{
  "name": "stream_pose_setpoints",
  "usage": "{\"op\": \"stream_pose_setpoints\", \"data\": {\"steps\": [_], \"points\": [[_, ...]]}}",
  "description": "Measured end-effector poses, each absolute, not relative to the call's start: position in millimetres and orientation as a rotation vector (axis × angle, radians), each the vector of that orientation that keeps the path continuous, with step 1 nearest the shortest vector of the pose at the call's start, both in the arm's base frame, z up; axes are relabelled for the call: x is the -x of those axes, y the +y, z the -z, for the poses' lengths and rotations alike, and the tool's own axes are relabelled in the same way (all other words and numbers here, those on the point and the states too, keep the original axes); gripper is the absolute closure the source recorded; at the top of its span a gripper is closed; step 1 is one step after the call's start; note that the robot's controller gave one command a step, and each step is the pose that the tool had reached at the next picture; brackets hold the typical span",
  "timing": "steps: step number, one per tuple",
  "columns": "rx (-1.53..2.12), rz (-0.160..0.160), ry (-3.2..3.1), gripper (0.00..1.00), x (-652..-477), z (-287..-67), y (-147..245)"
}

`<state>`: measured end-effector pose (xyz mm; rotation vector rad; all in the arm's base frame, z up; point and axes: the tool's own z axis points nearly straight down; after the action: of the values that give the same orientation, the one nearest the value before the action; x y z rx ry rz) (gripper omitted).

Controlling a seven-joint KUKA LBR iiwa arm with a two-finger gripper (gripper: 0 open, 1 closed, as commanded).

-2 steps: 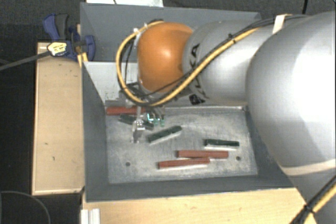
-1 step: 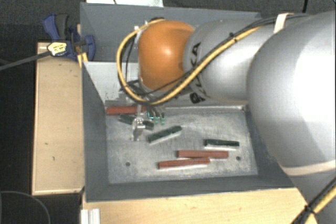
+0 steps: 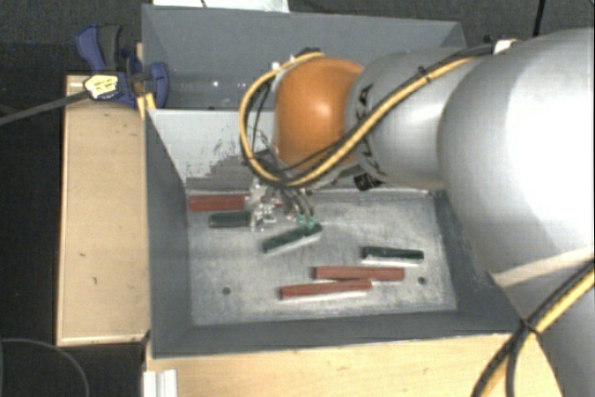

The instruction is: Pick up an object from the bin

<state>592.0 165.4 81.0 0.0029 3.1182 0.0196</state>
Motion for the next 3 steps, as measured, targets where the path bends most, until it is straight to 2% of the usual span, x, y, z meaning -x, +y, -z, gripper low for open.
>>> {"op": "stream_pose_setpoints", "data": {"steps": [1,2,3], "points": [[-0.006,-0.020,3.118,1.00,-592.0,-81.0,165.4],[-0.042,-0.002,3.139,1.00,-570.5,-197.8,160.7],[-0.043,-0.002,3.139,1.00,-570.5,-197.8,160.7]]}}
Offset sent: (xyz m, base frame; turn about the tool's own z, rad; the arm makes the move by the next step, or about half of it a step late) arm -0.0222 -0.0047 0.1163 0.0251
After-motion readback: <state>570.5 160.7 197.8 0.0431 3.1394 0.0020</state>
